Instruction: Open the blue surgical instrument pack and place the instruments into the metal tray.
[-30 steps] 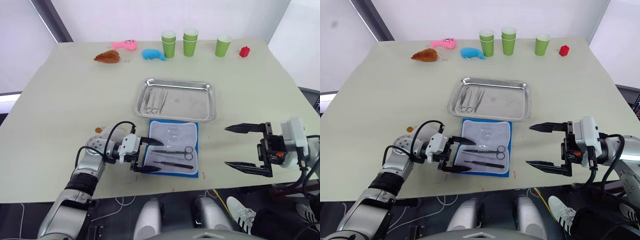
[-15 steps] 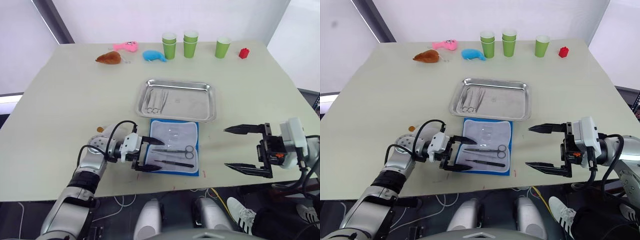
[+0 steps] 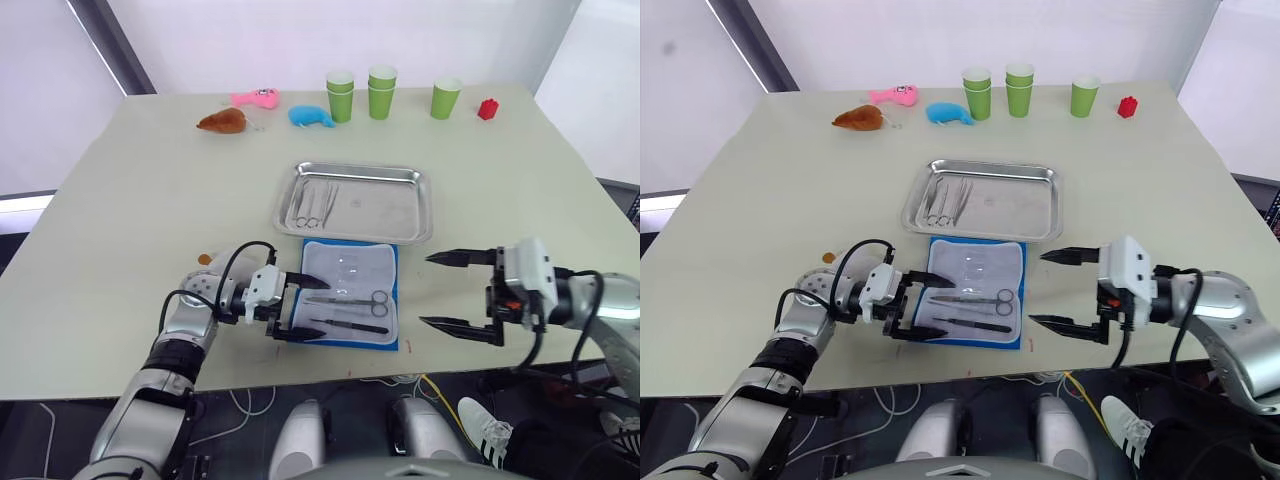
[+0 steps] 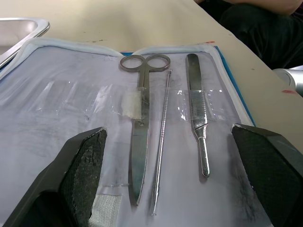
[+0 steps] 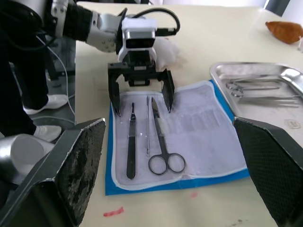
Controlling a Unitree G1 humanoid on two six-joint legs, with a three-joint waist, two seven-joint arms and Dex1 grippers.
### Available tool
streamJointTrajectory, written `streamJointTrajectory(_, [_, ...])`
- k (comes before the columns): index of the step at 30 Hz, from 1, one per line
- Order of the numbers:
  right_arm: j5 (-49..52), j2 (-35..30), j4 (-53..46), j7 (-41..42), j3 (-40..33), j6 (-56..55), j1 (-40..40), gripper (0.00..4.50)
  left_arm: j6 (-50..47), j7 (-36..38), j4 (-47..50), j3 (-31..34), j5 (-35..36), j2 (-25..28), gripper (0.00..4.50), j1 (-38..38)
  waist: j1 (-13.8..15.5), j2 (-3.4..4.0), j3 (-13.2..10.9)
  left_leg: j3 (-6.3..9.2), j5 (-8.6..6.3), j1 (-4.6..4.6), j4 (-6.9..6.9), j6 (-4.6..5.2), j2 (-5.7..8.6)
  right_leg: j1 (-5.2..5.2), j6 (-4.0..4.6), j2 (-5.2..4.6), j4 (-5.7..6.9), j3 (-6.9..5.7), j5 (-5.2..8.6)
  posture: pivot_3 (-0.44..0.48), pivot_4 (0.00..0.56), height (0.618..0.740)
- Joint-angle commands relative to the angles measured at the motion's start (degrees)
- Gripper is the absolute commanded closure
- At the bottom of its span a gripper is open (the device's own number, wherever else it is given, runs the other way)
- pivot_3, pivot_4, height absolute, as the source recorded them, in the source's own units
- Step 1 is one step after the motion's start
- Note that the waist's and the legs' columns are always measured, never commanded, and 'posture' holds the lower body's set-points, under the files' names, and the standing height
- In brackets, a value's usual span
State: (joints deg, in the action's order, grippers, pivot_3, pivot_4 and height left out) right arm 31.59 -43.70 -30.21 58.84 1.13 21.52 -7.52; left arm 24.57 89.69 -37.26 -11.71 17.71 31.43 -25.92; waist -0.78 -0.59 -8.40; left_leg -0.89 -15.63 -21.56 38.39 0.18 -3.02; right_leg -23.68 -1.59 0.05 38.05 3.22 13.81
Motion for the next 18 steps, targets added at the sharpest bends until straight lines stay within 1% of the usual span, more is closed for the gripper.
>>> streamJointTrajectory(1, [-4.3, 2.5, 1.1, -2.6, 4.6, -0.1, -4.0, 0.00, 0.5, 1.2, -3.6, -1.9, -4.1, -0.4, 0.06, 1.9, 0.0, 0.09, 0.1, -0.01, 0.00, 0.02, 0.00, 0.00, 0.01, 0.02, 0.08, 0.00, -0.01, 0.04, 0.05, 0.000, 0.150, 0.739])
streamJointTrajectory(5, [-10.2, 6.0, 4.6, -5.3, 11.2, 1.2, -8.8, 0.00, 0.3, 0.8, -3.3, -2.0, -4.3, -0.7, 0.06, 2.6, 0.0, 0.22, 0.2, -0.02, 0.00, 0.01, 0.01, 0.00, 0.03, 0.02, 0.09, 0.01, -0.02, 0.09, 0.06, 0.000, 0.150, 0.739])
streamJointTrajectory(10, [-15.1, 9.6, 8.5, -6.8, 16.5, 1.6, -12.3, 0.00, -0.3, 0.5, -2.1, -2.0, -4.3, -0.7, 0.06, 3.5, 0.1, 0.30, 0.3, -0.02, 0.00, -0.02, 0.00, 0.00, 0.05, 0.01, 0.09, 0.01, -0.04, 0.10, 0.06, 0.000, 0.150, 0.739])
streamJointTrajectory(18, [-20.4, 12.8, 13.6, -9.2, 19.6, 3.5, -15.3, 0.00, -0.7, 0.3, -1.6, -1.7, -4.4, -0.2, 0.06, 4.3, -0.1, 0.31, 0.3, -0.02, 0.00, -0.03, -0.01, 0.00, 0.06, 0.00, 0.10, 0.01, -0.05, 0.12, 0.06, 0.000, 0.150, 0.739])
